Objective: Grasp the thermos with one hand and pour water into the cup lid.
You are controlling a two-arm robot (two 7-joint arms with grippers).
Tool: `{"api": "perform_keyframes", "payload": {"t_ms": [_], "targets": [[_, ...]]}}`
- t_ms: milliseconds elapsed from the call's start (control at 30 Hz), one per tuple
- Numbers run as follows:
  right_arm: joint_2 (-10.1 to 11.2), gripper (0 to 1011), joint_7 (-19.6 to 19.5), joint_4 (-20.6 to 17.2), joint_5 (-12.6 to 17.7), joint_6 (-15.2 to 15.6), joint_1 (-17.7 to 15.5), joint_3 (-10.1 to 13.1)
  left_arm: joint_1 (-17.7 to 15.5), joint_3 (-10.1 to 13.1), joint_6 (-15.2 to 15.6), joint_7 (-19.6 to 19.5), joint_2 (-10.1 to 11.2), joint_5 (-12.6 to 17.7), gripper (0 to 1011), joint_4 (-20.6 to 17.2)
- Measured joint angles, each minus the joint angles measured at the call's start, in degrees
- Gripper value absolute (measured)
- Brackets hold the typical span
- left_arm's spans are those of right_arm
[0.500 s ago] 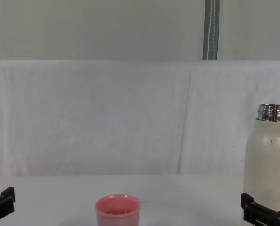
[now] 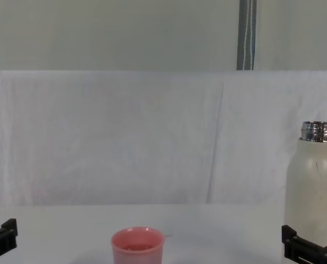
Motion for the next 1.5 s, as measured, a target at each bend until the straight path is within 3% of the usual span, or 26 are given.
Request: {"api": "perform_keyframes", "payload": {"t_ms": [800,1133,1500], "targets": [[0.0,1000,0.0,0.0,0.0,0.0,0.0,0.0,0.0,0.0,0.0,0.0,0.0,0.0,1001,0.0],[-0.2,1000,2.7,-1.0,2.1,-1.1,-1.3,4.4,0.0,0.0,0.0,0.0,0.0,0.0,1001,0.0],[-0.8,1000,8.0,1.4,5.2,-2.2,0.6,6.7,0.0,0.0,0.0,0.0,0.0,0.0,1001,0.0]]}}
